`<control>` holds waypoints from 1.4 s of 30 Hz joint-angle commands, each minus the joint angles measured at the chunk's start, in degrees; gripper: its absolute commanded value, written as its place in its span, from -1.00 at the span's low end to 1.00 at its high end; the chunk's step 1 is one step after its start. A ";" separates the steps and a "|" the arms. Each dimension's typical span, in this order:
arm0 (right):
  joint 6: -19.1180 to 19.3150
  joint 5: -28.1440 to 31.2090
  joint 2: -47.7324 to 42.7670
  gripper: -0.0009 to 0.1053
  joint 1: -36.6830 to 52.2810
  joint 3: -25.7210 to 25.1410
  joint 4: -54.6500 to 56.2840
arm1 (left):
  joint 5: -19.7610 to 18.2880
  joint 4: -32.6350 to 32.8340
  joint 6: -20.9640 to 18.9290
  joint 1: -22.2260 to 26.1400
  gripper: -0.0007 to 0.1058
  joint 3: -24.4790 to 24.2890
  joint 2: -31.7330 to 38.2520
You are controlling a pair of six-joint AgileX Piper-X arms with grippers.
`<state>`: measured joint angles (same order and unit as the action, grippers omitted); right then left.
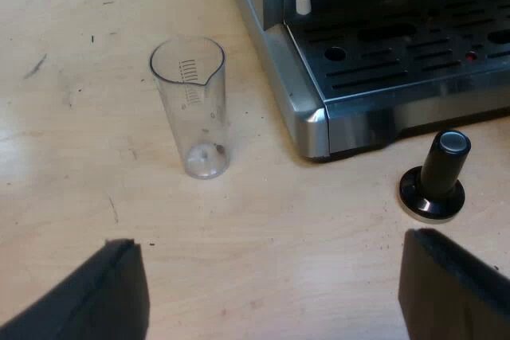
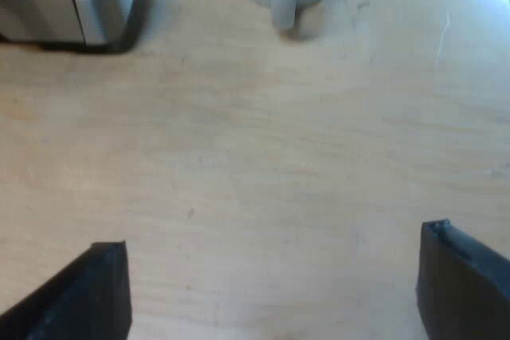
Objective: Pour the beans into the coffee machine
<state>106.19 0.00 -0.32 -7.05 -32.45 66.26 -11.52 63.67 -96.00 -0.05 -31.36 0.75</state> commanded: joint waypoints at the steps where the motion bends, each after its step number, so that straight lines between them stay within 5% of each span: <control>1: 0.28 0.00 -2.76 0.48 0.10 -0.05 -1.91 | 0.19 -1.01 -0.45 -0.06 0.28 -0.13 2.15; 42: 0.28 0.00 -2.65 0.48 4.19 -0.06 -1.28 | 0.19 -1.38 -0.22 -0.06 0.28 0.05 2.15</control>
<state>106.23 0.00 -0.32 -3.08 -32.35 64.91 -11.52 62.85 -96.00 -0.05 -31.36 0.75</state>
